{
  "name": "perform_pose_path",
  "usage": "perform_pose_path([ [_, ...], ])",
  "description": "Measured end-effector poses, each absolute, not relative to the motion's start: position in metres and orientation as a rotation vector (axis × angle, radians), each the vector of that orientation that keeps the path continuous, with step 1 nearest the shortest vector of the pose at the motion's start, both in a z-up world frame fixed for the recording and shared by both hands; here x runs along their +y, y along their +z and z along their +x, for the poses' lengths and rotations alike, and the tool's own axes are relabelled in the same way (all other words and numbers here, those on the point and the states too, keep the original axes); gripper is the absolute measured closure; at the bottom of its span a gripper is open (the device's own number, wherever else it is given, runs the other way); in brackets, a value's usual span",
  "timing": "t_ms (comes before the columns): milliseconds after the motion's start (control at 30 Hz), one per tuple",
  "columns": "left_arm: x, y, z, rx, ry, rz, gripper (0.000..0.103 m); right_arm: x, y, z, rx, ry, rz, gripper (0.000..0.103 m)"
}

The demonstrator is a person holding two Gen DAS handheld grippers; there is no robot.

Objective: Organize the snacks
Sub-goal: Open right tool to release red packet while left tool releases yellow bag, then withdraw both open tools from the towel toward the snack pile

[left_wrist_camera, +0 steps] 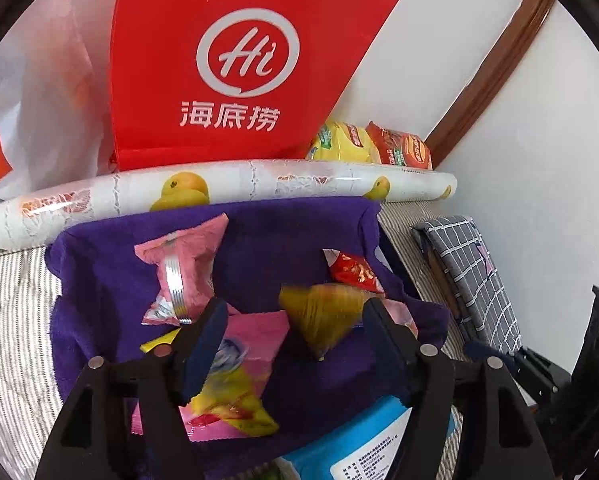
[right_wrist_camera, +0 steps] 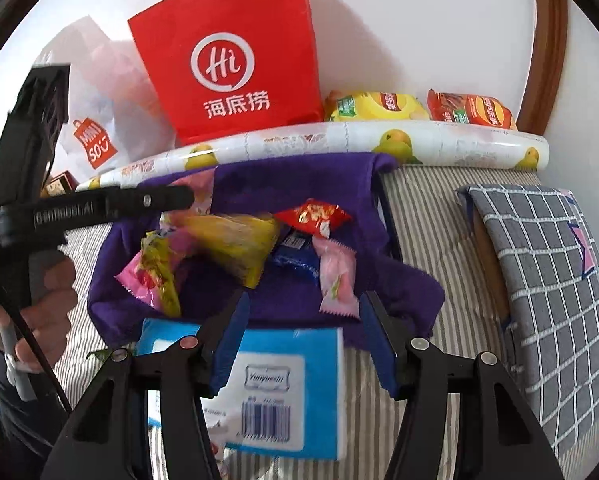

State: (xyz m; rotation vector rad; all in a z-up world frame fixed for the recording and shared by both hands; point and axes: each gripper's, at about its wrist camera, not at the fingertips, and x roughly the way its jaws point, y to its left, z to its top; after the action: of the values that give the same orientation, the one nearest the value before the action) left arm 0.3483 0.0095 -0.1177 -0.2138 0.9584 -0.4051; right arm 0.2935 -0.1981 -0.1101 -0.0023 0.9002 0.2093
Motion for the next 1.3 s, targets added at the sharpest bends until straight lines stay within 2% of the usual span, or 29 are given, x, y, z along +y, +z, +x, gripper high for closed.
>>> perform_pose_path([
  [100, 0.012, -0.11, 0.344, 0.934, -0.411, -0.22, 0.028, -0.196, -0.107, 0.283, 0.895, 0.201, -0.005, 0.046],
  [633, 0.016, -0.087, 0.33, 0.892, -0.435, -0.237, 0.027, -0.21, -0.097, 0.252, 0.867, 0.072, 0.075, 0.039],
  [700, 0.015, -0.084, 0.328, 0.884, -0.431, -0.231, 0.027, -0.214, -0.097, 0.249, 0.864, 0.049, 0.08, 0.031],
  [733, 0.015, -0.083, 0.328, 0.881, -0.428, -0.23, 0.027, -0.216, -0.097, 0.247, 0.858, 0.041, 0.081, 0.03],
  [1167, 0.012, -0.072, 0.315, 0.858, -0.414, -0.221, 0.026, -0.217, -0.093, 0.218, 0.818, 0.023, 0.036, 0.032],
  [1300, 0.014, -0.07, 0.311, 0.853, -0.397, -0.219, 0.02, -0.205, -0.095, 0.209, 0.81, 0.055, 0.009, 0.036],
])
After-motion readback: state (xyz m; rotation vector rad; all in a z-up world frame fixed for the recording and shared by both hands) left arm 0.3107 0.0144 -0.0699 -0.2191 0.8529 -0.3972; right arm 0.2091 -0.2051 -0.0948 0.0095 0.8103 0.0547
